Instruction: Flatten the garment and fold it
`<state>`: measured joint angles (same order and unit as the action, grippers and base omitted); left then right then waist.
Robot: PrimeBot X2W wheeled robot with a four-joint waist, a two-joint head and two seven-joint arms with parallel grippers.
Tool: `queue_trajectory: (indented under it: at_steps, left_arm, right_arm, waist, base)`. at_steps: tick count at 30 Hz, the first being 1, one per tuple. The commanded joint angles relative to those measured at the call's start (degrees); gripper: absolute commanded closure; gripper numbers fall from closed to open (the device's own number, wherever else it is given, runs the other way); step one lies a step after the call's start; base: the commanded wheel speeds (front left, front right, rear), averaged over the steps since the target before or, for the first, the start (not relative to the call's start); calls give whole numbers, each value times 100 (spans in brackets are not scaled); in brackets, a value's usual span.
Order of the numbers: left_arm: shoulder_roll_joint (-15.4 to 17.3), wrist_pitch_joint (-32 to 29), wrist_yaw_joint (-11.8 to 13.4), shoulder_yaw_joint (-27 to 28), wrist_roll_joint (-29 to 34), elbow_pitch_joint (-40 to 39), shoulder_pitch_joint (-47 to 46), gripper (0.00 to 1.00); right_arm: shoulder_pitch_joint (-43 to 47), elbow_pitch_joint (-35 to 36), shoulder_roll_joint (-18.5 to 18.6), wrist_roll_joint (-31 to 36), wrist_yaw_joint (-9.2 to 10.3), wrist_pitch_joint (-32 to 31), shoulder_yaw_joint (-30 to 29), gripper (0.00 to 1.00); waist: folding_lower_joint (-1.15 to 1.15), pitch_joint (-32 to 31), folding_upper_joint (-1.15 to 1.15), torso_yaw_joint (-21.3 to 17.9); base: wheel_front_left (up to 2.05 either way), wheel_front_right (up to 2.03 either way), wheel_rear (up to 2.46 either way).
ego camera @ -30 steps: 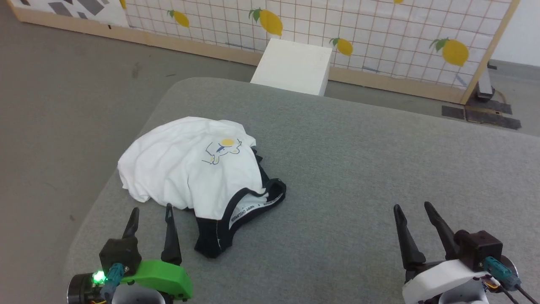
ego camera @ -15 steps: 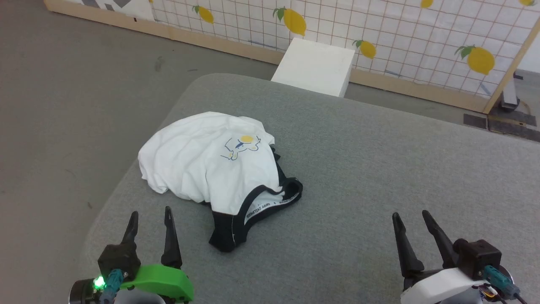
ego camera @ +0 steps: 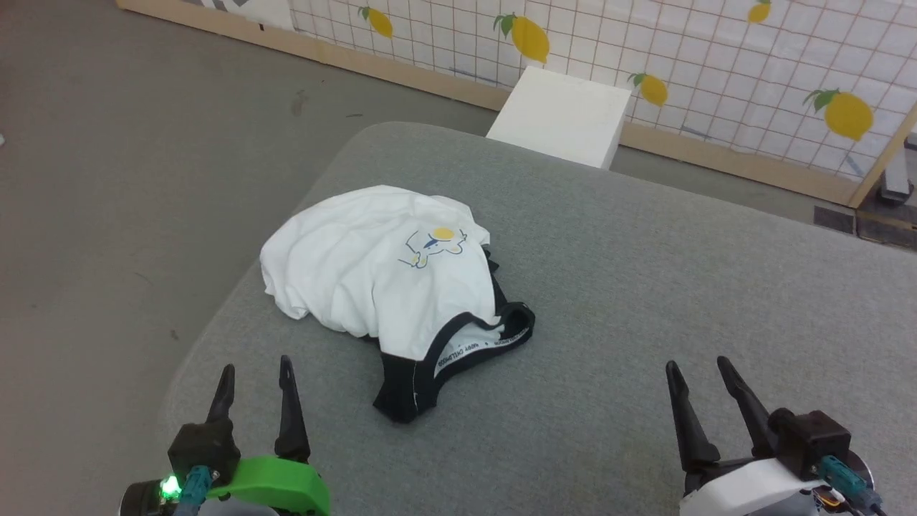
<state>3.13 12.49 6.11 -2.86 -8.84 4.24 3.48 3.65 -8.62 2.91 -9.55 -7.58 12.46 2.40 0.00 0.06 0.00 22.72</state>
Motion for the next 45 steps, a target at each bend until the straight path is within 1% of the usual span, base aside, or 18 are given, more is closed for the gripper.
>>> queue_trajectory:
  at_steps: [1,17,27,29,32,37,40,41,44,45]
  left_arm:
    - [-21,57,44,-19,-31,20,93,0]
    - [-24,248,74,-107,24,139,109,0]
    - [-25,251,90,-97,29,124,94,0]
    - [-24,251,42,-124,-11,156,70,0]
    - [21,227,-95,-184,-56,265,-115,0]
    - [103,-170,-432,-197,-342,506,-1087,0]
    - [214,-624,-614,-186,-492,831,-1918,0]
    - [260,-841,-677,-166,-566,1007,-2223,0]
    - [342,-1615,-756,-118,-773,1583,-2991,0]
    - [353,-2001,-779,-106,-879,1848,-3269,0]
  right_arm:
    - [88,-19,-2,38,8,58,-5,0]
    - [198,-135,-3,58,9,250,0,0]
    - [146,-156,-3,83,9,253,-21,0]
    - [141,-160,-3,71,9,253,-13,0]
    - [107,-154,-3,74,9,253,16,0]
    - [-67,-97,-3,155,9,245,34,0]
    - [-200,-36,-3,246,9,204,29,0]
    - [-255,-8,-3,274,9,180,38,0]
    - [-377,88,-3,360,9,125,1,0]
    - [-413,124,-3,390,9,103,-30,0]
  waist:
    - [0,-11,0,47]
    - [0,-34,0,362]
    - [0,3,0,316]
    - [0,-1,0,300]
    - [0,46,0,242]
    - [0,290,0,-10]
    - [0,512,0,-254]
    - [0,611,0,-370]
    - [0,905,0,-660]
    - [0,1015,0,-771]
  base:
    - [0,0,0]
    - [0,0,0]
    - [0,0,0]
    - [0,0,0]
    - [0,0,0]
    - [0,0,0]
    - [0,0,0]
    - [0,0,0]
    - [0,0,0]
    - [0,0,0]
